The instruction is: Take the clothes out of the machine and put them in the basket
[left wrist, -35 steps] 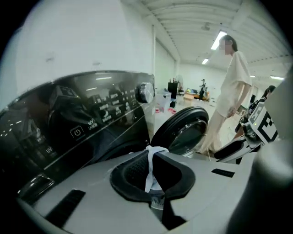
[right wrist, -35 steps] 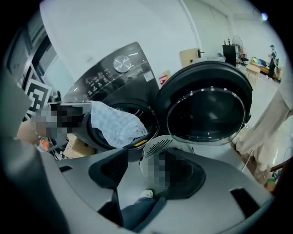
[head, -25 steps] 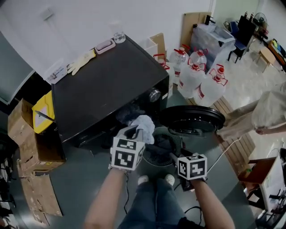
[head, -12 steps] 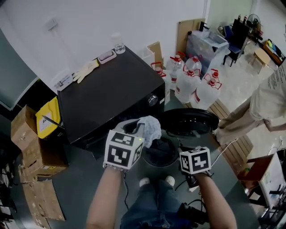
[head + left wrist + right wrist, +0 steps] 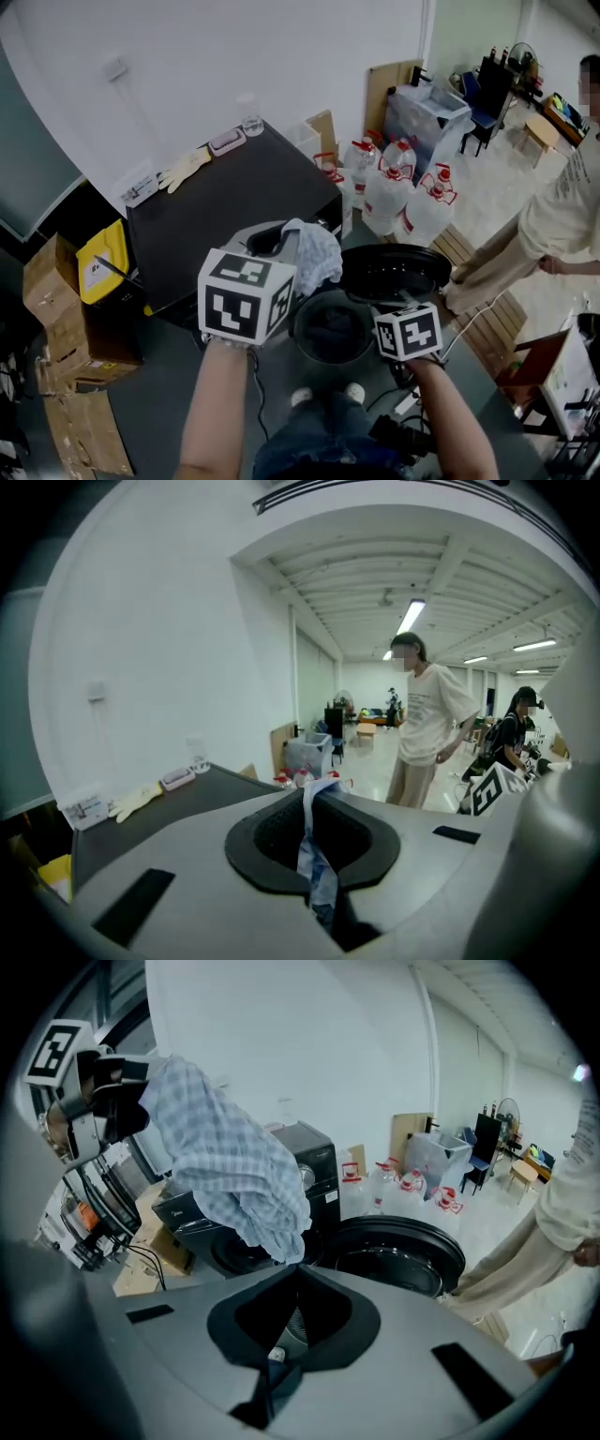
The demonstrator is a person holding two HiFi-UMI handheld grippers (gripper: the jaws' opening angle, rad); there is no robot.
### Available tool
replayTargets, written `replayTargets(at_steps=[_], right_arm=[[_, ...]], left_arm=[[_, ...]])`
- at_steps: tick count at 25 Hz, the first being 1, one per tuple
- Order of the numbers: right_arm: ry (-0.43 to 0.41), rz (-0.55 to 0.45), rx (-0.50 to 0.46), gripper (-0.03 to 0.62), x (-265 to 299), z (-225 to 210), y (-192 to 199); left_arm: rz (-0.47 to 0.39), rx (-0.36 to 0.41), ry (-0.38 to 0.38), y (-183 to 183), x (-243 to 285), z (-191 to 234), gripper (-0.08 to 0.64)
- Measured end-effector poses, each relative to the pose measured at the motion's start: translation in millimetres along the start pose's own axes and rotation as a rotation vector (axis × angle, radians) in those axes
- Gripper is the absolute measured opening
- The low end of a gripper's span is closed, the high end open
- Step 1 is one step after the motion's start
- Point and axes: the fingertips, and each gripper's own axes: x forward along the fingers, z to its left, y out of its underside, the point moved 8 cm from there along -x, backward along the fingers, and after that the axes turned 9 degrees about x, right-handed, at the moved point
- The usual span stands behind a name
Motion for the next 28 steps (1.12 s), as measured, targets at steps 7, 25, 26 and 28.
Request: replayTargets(at_steps=[7,25,26,28], right_arm=[[0.022,-0.043,-0.013,0.003,-11,-2,-18],[0.043,-0.005,0.082,0.003,-4,-29,10],[0.042,0.001,0.087,0.003,-2,-30,13],[0.039,0.014,0.096,0.003,1,-32,18]], left_arm=[[-0.137,0.033,-0.028,-54,-23,9,0.009],[0.073,0.003,0.258,16,41,-73,0.009],[0.095,-0.011,0.27,26,47,-77,0.009],[0.139,-0.042,0.296,44,58,-84,0.009]])
